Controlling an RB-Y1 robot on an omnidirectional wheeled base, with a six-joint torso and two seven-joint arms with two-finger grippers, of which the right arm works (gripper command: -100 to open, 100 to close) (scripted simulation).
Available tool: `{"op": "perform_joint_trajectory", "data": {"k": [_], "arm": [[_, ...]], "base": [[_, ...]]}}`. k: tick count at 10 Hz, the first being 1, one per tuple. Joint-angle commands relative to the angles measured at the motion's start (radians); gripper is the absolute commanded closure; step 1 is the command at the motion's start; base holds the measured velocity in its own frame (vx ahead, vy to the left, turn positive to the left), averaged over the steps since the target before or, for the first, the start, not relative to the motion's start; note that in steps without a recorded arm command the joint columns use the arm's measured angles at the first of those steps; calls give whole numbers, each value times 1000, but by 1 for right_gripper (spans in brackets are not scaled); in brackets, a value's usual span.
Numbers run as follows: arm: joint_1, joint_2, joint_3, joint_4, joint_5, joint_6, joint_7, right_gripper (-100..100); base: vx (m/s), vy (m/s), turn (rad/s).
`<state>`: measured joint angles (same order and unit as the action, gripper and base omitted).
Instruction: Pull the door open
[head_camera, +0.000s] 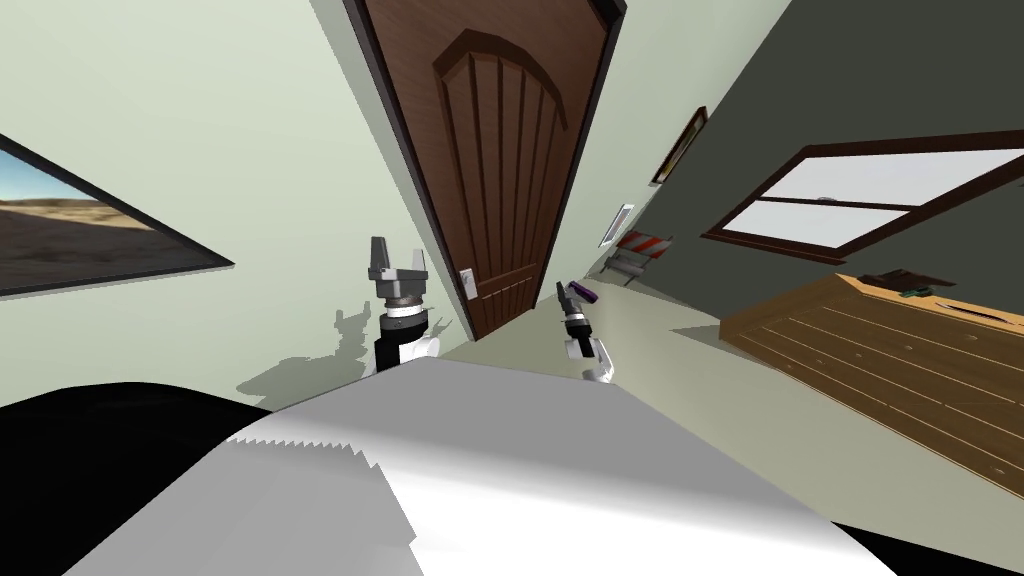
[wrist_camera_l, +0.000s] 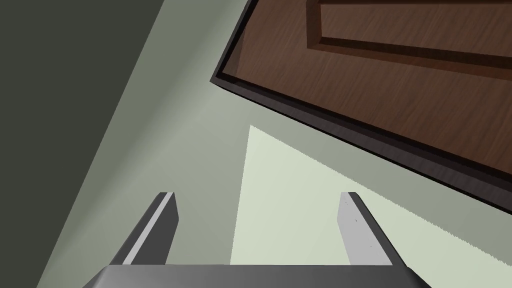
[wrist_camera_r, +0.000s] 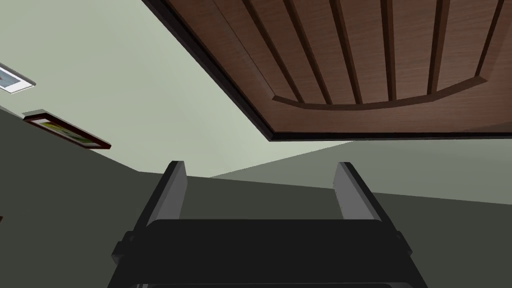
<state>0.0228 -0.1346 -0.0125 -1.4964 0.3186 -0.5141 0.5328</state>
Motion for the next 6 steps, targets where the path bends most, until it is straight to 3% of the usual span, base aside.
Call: {"op": "perform_joint_trajectory", "data": {"k": [1,6], "arm": [[-19,1,-2,33,15,-1,18,-100],[-69,-1,-10,121,52,-8,59,-100]], "base": [[-19,7,98],[-18,14,81]]}}
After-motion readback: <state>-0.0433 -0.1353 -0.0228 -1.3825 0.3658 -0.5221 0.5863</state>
